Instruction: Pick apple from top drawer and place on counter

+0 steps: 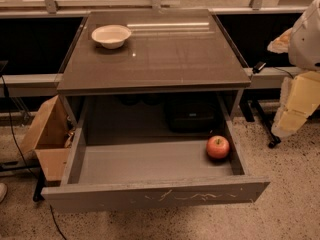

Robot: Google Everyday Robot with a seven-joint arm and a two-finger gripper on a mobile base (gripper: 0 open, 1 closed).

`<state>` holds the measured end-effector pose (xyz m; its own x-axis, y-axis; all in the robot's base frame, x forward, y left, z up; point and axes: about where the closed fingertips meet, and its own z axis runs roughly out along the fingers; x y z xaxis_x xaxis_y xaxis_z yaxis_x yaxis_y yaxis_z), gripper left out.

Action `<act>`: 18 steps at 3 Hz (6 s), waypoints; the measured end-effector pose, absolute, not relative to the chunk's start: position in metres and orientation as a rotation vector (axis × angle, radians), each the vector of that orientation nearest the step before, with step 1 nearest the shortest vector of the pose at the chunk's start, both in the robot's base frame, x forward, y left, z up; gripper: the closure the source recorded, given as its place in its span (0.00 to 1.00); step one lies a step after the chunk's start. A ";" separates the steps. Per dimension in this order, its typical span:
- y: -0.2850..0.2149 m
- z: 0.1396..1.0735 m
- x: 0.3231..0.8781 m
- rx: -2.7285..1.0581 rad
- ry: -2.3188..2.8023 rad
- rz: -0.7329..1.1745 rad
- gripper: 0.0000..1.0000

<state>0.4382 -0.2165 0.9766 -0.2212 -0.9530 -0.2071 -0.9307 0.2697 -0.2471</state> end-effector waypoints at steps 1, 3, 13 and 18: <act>-0.216 0.976 0.438 -1.724 2.230 -0.099 0.00; -0.184 0.901 0.473 -1.778 2.125 0.093 0.00; -0.214 0.649 0.556 -1.825 2.123 0.196 0.00; -0.217 0.617 0.552 -1.869 2.179 0.202 0.31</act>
Offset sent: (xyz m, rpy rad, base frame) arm 0.0246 0.0270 -0.0668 0.1315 0.0547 0.0970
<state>0.5521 -0.2175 0.6170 -0.1364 -0.9483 -0.2867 -0.9848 0.1612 -0.0647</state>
